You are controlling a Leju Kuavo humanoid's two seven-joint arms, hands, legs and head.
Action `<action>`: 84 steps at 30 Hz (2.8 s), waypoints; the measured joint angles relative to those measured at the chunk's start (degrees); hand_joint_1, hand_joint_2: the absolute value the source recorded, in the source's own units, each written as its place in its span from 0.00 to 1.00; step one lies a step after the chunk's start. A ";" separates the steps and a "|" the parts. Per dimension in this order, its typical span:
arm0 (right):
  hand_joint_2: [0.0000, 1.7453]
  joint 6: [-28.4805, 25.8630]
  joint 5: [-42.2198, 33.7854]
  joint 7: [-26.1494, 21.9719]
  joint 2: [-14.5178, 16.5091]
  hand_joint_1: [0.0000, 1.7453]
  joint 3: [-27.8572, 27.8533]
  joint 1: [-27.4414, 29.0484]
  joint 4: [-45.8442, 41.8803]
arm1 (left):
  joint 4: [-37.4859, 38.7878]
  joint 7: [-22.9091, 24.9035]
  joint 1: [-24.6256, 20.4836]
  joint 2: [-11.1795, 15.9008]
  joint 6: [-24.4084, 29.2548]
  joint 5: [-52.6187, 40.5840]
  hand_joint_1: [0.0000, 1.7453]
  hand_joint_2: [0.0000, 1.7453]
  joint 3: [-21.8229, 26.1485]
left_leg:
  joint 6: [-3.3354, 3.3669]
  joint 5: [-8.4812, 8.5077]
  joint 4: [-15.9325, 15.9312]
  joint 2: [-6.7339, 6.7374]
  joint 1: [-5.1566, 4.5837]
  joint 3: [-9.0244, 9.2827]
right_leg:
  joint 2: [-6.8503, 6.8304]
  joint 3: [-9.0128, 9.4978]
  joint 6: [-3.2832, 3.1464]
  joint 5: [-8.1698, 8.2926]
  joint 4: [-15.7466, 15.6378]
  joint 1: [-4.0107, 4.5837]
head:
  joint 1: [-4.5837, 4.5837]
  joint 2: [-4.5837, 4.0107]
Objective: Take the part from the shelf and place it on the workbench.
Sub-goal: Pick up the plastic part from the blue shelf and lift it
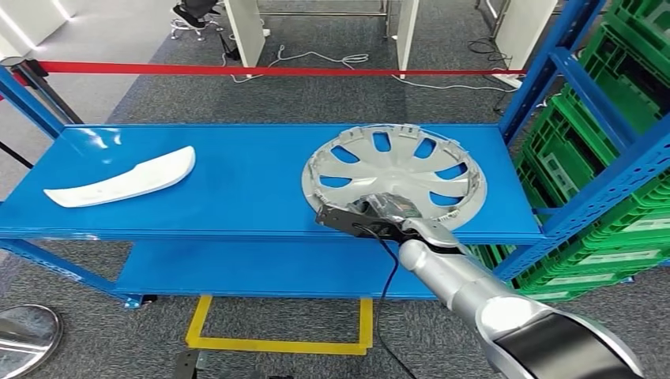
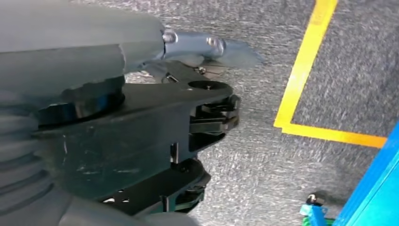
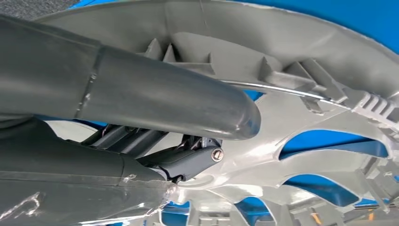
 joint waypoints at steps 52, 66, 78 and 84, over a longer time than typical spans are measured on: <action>1.00 -6.74 -0.62 -2.56 0.73 0.00 -1.31 3.68 -4.18 | -0.02 0.01 -0.23 0.14 -0.01 -0.49 0.00 1.00 0.20 | 0.95 4.60 -13.98 -0.13 -0.05 7.21 | 0.17 -0.80 1.61 -0.25 0.86 0.03 | 0.49 0.01; 1.00 -6.77 -0.31 -2.29 0.83 0.00 -1.31 3.97 -4.86 | -0.02 0.18 -0.37 0.27 -0.86 0.46 0.00 1.00 0.25 | 0.91 4.89 -13.29 0.10 -0.14 6.36 | 0.28 -0.99 1.04 0.01 0.70 0.40 | -0.06 0.01; 1.00 -1.00 0.31 -1.85 0.80 0.00 -0.90 3.16 -4.54 | -0.02 0.19 -0.37 0.05 -0.74 0.09 0.00 1.00 0.29 | 2.51 4.88 -13.72 0.12 0.14 6.75 | -0.07 -4.13 2.96 -1.99 7.58 -0.05 | 0.73 0.01; 1.00 2.81 3.06 1.15 0.41 0.00 1.46 0.97 -3.24 | -0.02 0.14 -0.32 0.13 -0.43 0.05 0.00 1.00 0.29 | 0.53 4.87 -13.91 -0.03 -0.03 6.58 | 0.24 -0.70 0.91 -0.13 0.59 0.07 | 0.34 0.00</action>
